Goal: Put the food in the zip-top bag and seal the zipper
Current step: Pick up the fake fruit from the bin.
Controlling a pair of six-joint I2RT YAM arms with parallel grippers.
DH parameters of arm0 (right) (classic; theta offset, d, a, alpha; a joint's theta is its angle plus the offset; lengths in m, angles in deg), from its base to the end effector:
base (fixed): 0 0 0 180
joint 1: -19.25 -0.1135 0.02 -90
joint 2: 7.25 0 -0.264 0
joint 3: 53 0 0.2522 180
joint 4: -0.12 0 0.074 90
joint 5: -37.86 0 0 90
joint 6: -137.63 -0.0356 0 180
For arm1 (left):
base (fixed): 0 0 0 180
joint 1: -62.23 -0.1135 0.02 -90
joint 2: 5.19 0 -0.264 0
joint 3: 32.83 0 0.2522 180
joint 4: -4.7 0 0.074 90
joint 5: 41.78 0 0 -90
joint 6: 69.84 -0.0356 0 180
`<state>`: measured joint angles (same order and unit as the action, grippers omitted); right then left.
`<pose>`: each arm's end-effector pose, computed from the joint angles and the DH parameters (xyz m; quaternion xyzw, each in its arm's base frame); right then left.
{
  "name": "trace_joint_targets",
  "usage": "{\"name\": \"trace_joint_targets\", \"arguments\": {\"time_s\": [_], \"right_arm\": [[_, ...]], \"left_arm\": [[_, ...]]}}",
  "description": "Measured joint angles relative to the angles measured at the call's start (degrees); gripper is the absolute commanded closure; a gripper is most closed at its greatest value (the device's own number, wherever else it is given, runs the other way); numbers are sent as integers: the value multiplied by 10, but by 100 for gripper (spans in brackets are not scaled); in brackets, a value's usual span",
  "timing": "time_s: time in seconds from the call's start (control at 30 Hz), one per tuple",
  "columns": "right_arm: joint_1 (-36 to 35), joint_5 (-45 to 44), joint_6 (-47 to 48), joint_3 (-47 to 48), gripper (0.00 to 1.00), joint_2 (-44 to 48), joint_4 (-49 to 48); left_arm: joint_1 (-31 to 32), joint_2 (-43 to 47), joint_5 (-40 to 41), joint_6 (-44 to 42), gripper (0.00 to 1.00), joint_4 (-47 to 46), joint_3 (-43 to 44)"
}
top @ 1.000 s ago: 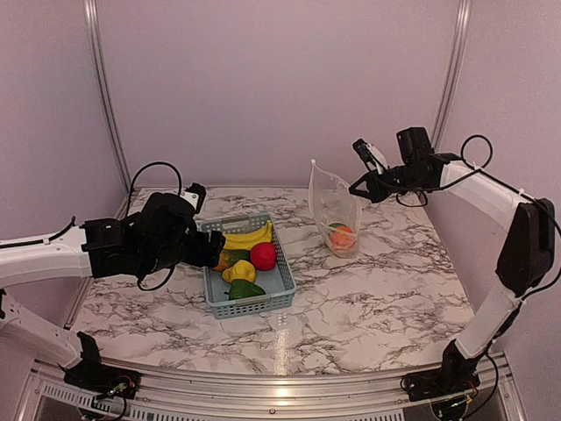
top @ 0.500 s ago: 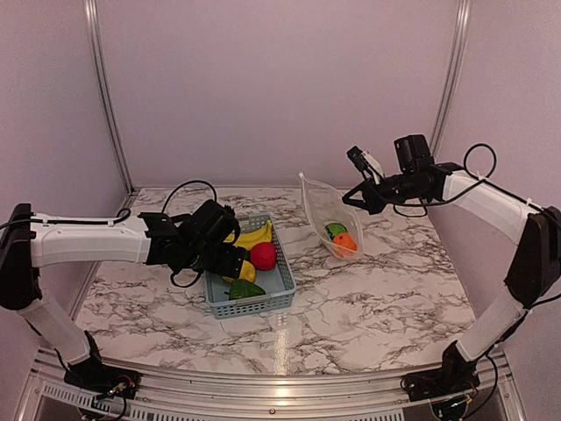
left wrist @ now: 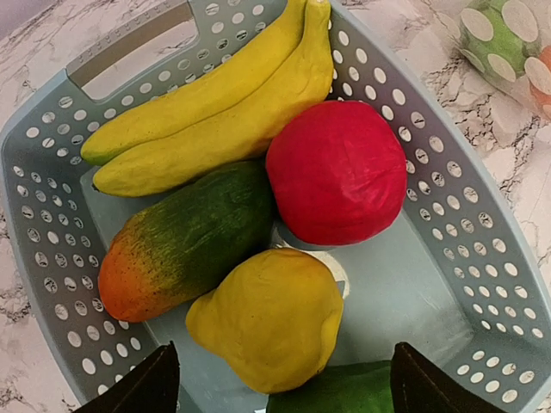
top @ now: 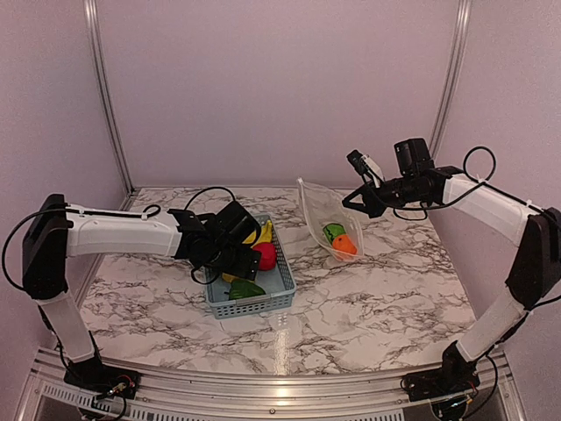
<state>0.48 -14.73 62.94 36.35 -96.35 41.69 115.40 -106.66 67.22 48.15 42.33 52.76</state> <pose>0.3196 0.1314 0.3110 -0.3793 0.7864 0.3038 0.3814 0.2365 -0.2965 0.2167 0.1537 0.9254 -0.0818 0.3365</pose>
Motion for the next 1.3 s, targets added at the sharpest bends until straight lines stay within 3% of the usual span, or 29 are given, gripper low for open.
{"name": "trace_joint_targets", "arguments": {"time_s": [0.2, 0.57, 0.97, 1.3], "right_arm": [[0, 0, 0, -2, 100, 0, -4], [0, 0, 0, -2, 100, 0, -4], [0, 0, 0, -2, 100, 0, -4], [0, 0, 0, -2, 100, 0, -4]], "left_arm": [[-3, -19, -1, -30, 12, -9, 27], [-52, -116, -58, -74, 17, -45, 128], [-68, -196, -98, -78, 19, -44, 194], [-68, -201, -100, -76, 45, -37, 197]]}}
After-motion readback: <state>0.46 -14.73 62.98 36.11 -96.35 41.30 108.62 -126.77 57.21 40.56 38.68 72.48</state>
